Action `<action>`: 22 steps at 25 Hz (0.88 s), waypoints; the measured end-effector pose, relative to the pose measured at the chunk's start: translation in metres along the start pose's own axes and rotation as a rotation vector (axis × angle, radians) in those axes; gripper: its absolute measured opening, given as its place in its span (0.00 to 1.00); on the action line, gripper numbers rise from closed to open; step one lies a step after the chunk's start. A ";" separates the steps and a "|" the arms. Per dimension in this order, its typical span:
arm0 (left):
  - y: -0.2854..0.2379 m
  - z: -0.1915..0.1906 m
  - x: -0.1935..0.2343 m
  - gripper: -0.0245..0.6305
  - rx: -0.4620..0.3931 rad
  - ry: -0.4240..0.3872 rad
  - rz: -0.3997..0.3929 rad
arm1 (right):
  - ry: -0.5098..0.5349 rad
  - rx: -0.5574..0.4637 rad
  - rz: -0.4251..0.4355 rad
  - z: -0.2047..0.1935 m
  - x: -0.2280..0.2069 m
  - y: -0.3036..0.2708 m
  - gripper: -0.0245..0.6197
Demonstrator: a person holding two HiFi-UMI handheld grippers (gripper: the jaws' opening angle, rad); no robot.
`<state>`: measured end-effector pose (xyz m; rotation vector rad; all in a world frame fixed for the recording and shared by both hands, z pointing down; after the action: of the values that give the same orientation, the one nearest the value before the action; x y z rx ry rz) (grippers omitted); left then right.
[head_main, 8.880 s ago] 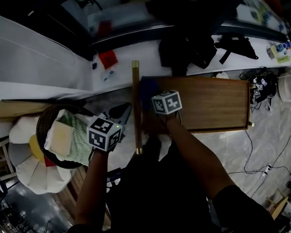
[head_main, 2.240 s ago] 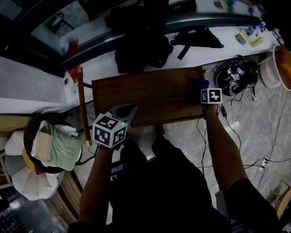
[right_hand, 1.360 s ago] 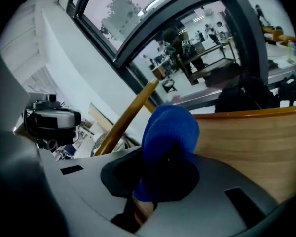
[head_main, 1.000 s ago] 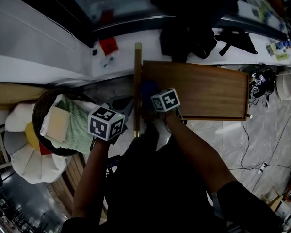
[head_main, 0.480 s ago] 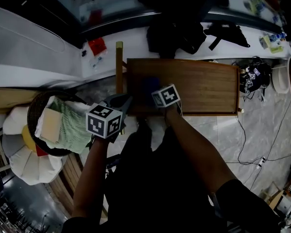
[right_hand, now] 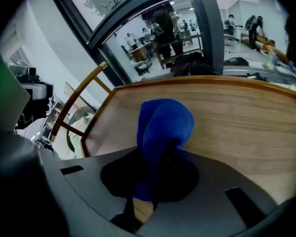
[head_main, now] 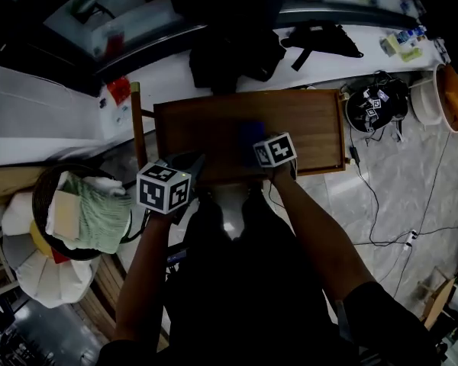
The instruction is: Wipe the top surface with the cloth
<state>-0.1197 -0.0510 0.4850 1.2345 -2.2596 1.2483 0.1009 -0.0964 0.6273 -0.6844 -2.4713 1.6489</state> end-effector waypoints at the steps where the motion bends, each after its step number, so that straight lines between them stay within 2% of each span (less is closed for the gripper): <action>1: -0.010 0.003 -0.006 0.05 0.005 -0.005 -0.008 | -0.008 -0.002 -0.010 -0.004 -0.012 0.005 0.13; 14: -0.135 0.043 -0.074 0.05 0.069 -0.084 -0.131 | -0.090 -0.009 -0.145 -0.046 -0.157 0.059 0.14; 22: -0.172 0.057 -0.101 0.05 0.080 -0.110 -0.169 | -0.162 0.024 -0.236 -0.061 -0.213 0.086 0.14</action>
<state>0.0847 -0.0862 0.4874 1.5238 -2.1438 1.2462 0.3382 -0.1049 0.6111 -0.2514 -2.5174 1.6992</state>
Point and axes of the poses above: the fingertips, and each gripper's own axes: y backward along the fingers, x to its left, z out of its top, the point moved 8 cm from there along y, backward along the fingers, and after that the axes turned 13 degrees about -z, right-handed, at the moved point
